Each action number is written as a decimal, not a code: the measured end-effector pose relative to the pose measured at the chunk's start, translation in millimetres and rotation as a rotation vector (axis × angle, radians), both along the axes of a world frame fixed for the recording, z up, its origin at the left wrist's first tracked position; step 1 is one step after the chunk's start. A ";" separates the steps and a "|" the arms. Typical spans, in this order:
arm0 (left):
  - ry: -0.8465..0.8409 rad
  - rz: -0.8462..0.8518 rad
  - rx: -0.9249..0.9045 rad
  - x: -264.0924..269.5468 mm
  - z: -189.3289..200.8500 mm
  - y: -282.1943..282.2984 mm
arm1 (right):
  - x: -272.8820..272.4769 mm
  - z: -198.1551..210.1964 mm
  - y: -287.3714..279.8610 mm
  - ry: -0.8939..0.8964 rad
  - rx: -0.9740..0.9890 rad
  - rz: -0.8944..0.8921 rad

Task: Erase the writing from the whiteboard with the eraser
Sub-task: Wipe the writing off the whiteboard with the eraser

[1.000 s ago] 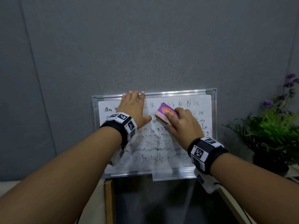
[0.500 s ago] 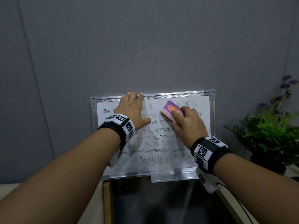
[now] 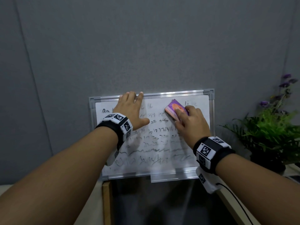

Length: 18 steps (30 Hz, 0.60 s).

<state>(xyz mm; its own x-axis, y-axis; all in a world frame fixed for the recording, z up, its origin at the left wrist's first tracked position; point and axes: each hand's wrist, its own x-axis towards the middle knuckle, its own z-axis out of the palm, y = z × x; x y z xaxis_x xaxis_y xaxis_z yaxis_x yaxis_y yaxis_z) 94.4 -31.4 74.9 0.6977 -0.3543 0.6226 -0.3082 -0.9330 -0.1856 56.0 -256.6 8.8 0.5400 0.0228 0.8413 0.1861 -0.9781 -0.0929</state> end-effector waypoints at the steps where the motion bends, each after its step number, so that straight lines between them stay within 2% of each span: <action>1: -0.001 -0.001 -0.002 0.2 0.1 -0.4 | 0.0 2.7 0.3 -0.002 0.013 0.003; 7: 0.000 -0.029 -0.018 -0.3 4.2 2.3 | -4.3 -1.7 4.3 0.055 0.006 0.008; 18: 0.010 -0.043 -0.057 0.7 5.3 2.0 | -3.1 -1.9 4.5 0.024 0.078 0.010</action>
